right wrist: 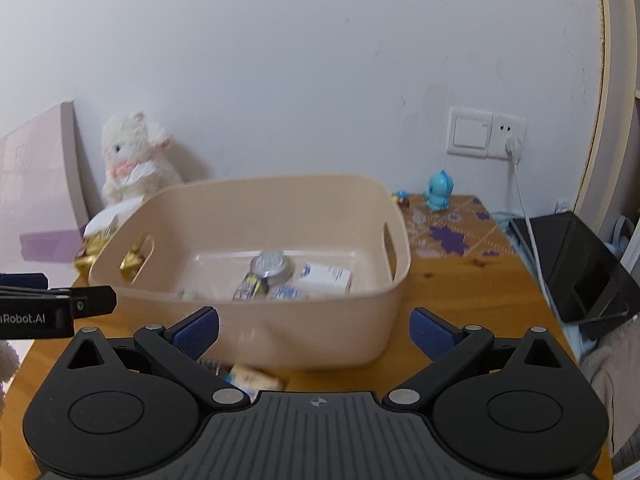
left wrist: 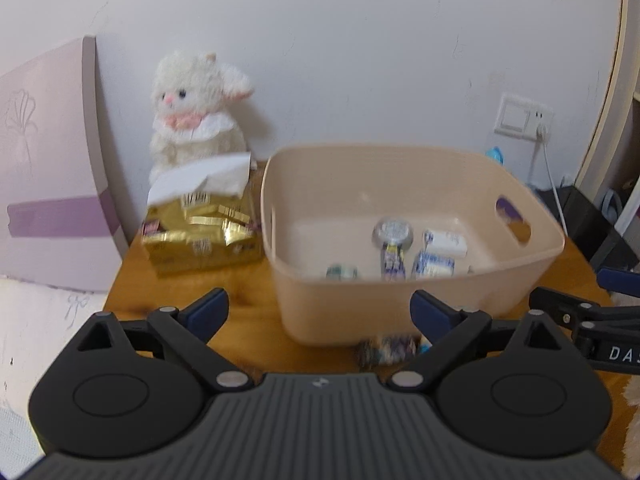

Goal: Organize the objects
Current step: 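Grasp the blue snack box with the left gripper while the right grasps the cartoon tissue pack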

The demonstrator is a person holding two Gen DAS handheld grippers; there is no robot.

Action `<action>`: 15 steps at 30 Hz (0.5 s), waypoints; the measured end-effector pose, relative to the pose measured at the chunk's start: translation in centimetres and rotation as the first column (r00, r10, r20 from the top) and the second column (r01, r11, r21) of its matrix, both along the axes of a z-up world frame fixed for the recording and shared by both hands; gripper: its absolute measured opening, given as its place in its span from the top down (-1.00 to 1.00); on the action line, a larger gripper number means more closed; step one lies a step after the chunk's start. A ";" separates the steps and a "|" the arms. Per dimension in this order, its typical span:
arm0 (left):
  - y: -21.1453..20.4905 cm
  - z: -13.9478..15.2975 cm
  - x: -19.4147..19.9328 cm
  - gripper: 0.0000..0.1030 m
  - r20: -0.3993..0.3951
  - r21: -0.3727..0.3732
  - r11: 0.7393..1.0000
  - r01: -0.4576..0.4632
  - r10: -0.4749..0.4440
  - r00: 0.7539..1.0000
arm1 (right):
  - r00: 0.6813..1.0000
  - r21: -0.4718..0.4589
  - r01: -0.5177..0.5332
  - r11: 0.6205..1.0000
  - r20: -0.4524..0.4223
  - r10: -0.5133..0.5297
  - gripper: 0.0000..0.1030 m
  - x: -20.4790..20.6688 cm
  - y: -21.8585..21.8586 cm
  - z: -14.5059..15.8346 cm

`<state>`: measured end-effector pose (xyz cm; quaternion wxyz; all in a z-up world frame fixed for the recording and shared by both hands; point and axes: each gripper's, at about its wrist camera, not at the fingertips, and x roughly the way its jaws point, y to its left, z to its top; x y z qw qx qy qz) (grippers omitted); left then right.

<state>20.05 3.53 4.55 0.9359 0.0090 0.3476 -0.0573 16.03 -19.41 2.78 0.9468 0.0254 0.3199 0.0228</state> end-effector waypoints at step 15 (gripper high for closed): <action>1.5 -6.9 -0.5 -0.90 -0.137 -0.005 0.997 -0.074 0.073 0.988 | 0.984 -0.045 -0.117 0.992 -0.139 0.109 -1.00 -1.1 4.0 -7.0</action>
